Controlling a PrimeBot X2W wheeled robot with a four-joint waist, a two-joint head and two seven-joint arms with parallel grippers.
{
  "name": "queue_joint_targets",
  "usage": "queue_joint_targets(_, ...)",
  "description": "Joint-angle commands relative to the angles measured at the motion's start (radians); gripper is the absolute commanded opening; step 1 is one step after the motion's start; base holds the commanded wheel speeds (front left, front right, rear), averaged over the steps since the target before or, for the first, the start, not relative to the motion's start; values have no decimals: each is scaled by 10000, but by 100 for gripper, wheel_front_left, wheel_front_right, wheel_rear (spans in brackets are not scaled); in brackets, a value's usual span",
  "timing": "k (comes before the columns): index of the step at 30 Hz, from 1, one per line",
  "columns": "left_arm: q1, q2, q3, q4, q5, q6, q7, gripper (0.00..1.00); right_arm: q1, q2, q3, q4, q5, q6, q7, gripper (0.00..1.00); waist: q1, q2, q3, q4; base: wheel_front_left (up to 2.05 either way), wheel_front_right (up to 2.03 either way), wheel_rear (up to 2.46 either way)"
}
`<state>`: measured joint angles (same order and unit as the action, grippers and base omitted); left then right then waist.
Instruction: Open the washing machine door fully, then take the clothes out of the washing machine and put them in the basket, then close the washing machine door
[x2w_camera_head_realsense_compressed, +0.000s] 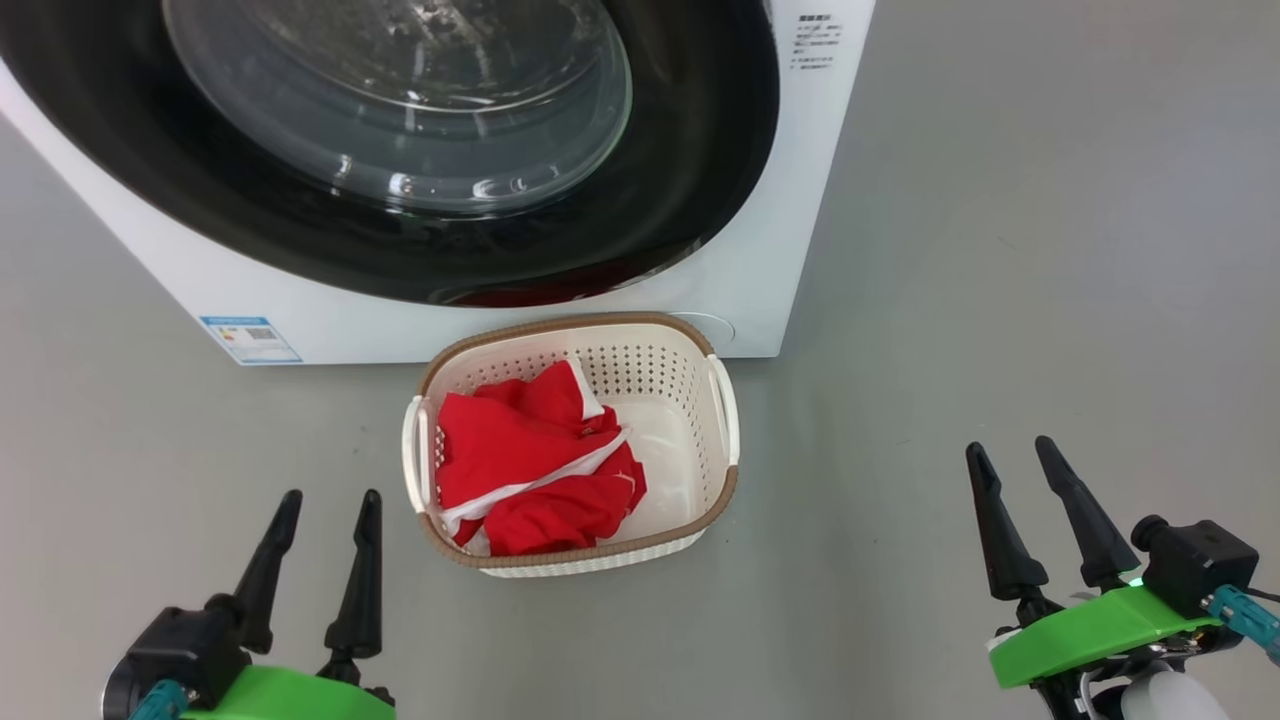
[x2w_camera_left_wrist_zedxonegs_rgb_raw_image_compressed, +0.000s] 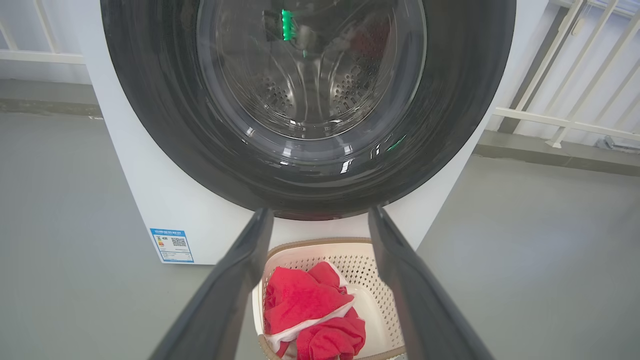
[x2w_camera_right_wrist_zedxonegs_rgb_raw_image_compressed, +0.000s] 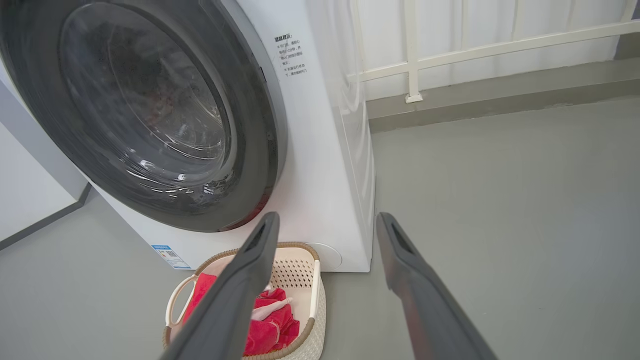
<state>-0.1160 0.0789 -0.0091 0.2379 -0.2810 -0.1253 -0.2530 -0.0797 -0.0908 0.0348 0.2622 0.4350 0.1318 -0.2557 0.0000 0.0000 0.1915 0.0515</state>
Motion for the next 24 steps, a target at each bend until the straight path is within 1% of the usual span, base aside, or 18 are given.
queue_joint_targets(1,94,205,398,-290,82,-54,-88,100,134,-41,102,-306,61,-11,-61,100,0,0,-39,-92,0,0,0)
queue_joint_targets(7,274,188,518,-336,152,-54,-88,100,587,-14,-104,-360,39,-11,-61,100,0,0,-141,-245,0,0,0)
queue_joint_targets(14,358,200,499,-371,176,-54,-88,100,890,12,-305,-428,14,-11,-61,100,0,0,-193,-272,0,0,0)
queue_joint_targets(24,434,202,408,-408,132,-54,-88,100,928,62,-315,-396,-12,-11,-61,100,0,0,-268,-235,0,0,0)
